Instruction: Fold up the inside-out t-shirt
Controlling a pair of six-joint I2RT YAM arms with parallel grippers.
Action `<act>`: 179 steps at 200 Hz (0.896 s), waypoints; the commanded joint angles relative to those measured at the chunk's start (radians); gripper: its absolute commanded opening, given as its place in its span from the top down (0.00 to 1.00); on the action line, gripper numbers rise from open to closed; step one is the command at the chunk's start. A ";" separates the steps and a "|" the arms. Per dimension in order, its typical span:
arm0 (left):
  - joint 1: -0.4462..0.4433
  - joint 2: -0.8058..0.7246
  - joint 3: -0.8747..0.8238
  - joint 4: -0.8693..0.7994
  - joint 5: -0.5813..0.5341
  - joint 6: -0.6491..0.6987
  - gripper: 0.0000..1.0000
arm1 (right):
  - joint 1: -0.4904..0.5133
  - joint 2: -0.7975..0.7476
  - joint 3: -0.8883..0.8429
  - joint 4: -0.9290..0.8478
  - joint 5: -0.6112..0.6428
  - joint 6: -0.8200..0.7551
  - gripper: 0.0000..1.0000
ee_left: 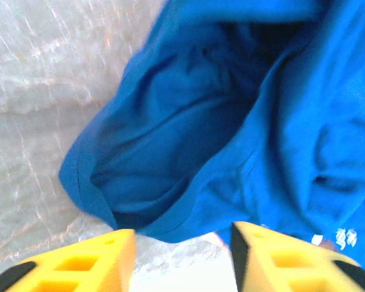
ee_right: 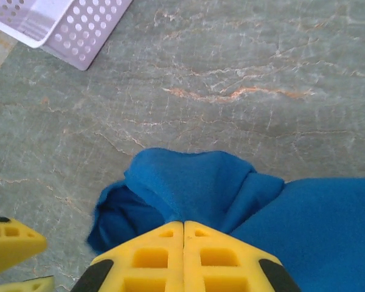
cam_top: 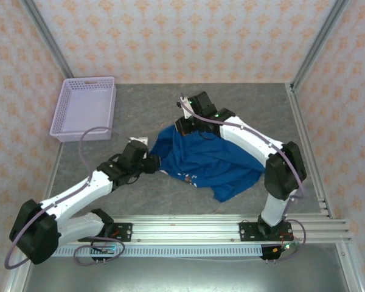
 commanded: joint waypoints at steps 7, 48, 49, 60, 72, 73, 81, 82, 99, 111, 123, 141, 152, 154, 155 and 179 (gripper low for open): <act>-0.013 -0.026 -0.044 0.177 -0.003 0.111 0.42 | -0.007 0.057 0.100 0.022 -0.035 -0.005 1.00; -0.016 0.194 0.044 0.228 0.021 0.245 0.37 | -0.027 0.157 0.233 -0.062 0.057 -0.003 1.00; -0.015 0.202 0.046 0.229 0.020 0.247 0.37 | -0.027 0.161 0.238 -0.066 0.063 -0.002 1.00; -0.010 0.262 0.072 0.249 0.032 0.266 0.37 | -0.029 0.204 0.305 -0.119 0.125 0.008 0.96; -0.009 0.329 0.110 0.260 0.057 0.279 0.37 | -0.029 0.253 0.386 -0.199 0.191 0.014 0.86; -0.009 0.336 0.115 0.261 0.059 0.280 0.37 | -0.029 0.256 0.393 -0.206 0.198 0.014 0.85; -0.008 0.380 0.145 0.261 0.067 0.284 0.37 | -0.030 0.271 0.426 -0.246 0.237 0.012 0.78; -0.008 0.387 0.148 0.261 0.067 0.285 0.37 | -0.030 0.271 0.427 -0.249 0.244 0.011 0.77; -0.003 0.465 0.201 0.254 0.101 0.290 0.38 | -0.031 0.215 0.380 -0.260 0.327 -0.007 0.64; -0.001 0.499 0.223 0.259 0.123 0.288 0.40 | -0.035 0.132 0.285 -0.248 0.381 -0.022 0.57; -0.001 0.529 0.243 0.264 0.140 0.281 0.45 | -0.042 0.037 0.165 -0.238 0.414 -0.026 0.53; -0.002 0.573 0.269 0.261 0.167 0.274 0.49 | -0.045 -0.113 -0.044 -0.202 0.409 -0.009 0.48; -0.001 0.590 0.274 0.254 0.168 0.266 0.49 | -0.045 -0.186 -0.158 -0.193 0.378 0.011 0.46; -0.002 0.592 0.274 0.252 0.169 0.266 0.49 | -0.045 -0.198 -0.177 -0.192 0.371 0.014 0.45; -0.001 0.593 0.274 0.251 0.170 0.265 0.49 | -0.044 -0.204 -0.186 -0.192 0.368 0.016 0.45; 0.001 0.568 0.251 0.249 0.174 0.241 0.44 | -0.013 -0.309 -0.382 -0.149 0.331 0.044 0.33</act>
